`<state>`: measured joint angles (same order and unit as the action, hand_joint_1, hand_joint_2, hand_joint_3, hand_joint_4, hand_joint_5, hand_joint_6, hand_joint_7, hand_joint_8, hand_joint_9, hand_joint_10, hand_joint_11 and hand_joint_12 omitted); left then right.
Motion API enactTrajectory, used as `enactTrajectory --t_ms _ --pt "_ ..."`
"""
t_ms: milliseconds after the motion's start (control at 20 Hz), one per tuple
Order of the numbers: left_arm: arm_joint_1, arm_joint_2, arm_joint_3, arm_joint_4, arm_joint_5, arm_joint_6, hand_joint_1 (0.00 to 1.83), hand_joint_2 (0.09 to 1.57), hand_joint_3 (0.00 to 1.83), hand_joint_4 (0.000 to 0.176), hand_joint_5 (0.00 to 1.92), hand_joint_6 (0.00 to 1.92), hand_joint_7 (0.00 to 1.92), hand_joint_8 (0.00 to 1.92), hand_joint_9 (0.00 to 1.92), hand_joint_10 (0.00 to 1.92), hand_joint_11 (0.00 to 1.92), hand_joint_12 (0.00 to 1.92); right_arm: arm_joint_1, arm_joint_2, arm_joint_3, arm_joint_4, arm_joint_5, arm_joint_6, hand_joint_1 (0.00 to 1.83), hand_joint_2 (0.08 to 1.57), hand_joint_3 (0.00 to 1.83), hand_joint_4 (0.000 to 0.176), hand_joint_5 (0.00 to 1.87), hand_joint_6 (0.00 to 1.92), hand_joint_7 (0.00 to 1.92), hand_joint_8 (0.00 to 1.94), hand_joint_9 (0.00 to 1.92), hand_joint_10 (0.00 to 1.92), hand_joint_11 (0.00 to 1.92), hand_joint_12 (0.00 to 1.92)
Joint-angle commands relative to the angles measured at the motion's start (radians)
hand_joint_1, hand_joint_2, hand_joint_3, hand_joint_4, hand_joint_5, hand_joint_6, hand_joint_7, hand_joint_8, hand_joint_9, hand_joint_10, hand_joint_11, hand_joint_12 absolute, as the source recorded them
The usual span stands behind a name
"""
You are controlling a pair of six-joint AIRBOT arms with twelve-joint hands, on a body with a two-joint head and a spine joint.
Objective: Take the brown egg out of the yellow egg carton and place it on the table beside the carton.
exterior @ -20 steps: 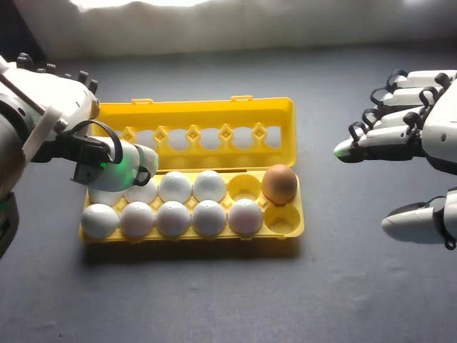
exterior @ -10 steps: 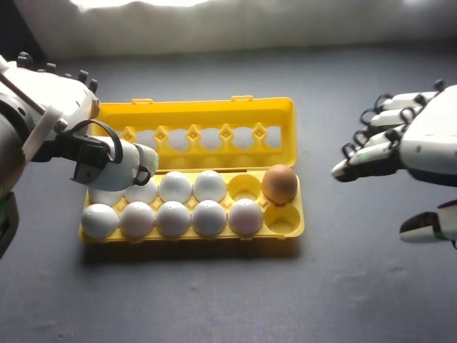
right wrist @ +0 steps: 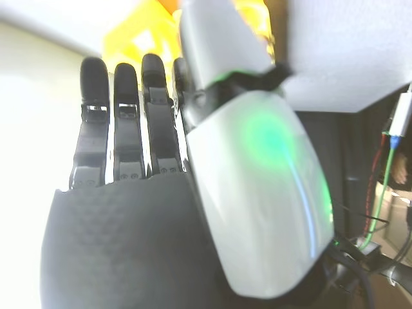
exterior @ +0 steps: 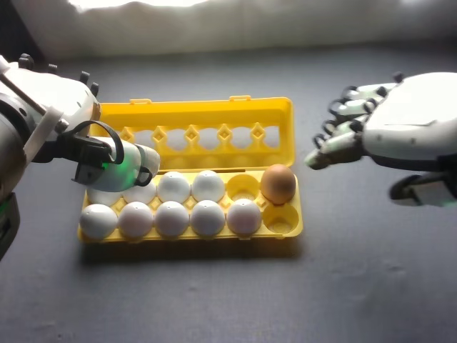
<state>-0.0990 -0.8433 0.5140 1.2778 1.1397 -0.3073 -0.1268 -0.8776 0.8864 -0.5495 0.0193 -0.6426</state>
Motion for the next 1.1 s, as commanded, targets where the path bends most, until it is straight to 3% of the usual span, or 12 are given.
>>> enactTrajectory --t_ms 0,150,300,600,1050 --pt "-0.013 0.016 -0.003 0.09 0.022 0.004 0.0 1.21 0.0 0.0 0.32 0.0 0.37 0.0 0.33 0.0 0.0 0.65 0.015 -0.004 0.011 0.002 0.096 -0.005 1.28 1.14 0.0 0.0 0.34 0.17 0.42 0.04 0.06 0.73 0.0 1.11" --pt "-0.012 0.016 -0.003 0.092 0.022 0.004 0.0 1.22 0.0 0.0 0.33 0.0 0.36 0.0 0.34 0.0 0.0 0.66 0.015 -0.056 0.049 0.002 0.099 -0.006 1.26 1.1 0.0 0.0 0.45 0.3 0.57 0.11 0.19 0.83 0.0 1.32" --pt "-0.012 0.016 -0.003 0.092 0.021 0.005 0.0 1.23 0.0 0.0 0.34 0.01 0.37 0.01 0.34 0.0 0.0 0.66 0.006 -0.122 0.102 0.002 0.107 -0.023 1.22 1.15 0.0 0.0 0.27 0.42 0.44 0.1 0.05 0.85 0.0 1.17" --pt "-0.012 0.016 -0.003 0.092 0.021 0.005 0.0 1.24 0.0 0.0 0.37 0.0 0.41 0.0 0.36 0.0 0.0 0.69 0.0 -0.199 0.172 0.003 0.136 -0.045 1.15 1.14 0.0 0.0 0.28 0.34 0.4 0.06 0.06 0.73 0.0 1.12" --pt "-0.011 0.017 -0.003 0.095 0.022 0.007 0.0 1.24 0.0 0.0 0.36 0.0 0.41 0.0 0.36 0.0 0.0 0.64 -0.015 -0.272 0.221 0.01 0.134 -0.046 1.21 1.13 0.0 0.0 0.34 0.36 0.44 0.06 0.09 0.75 0.0 1.16"
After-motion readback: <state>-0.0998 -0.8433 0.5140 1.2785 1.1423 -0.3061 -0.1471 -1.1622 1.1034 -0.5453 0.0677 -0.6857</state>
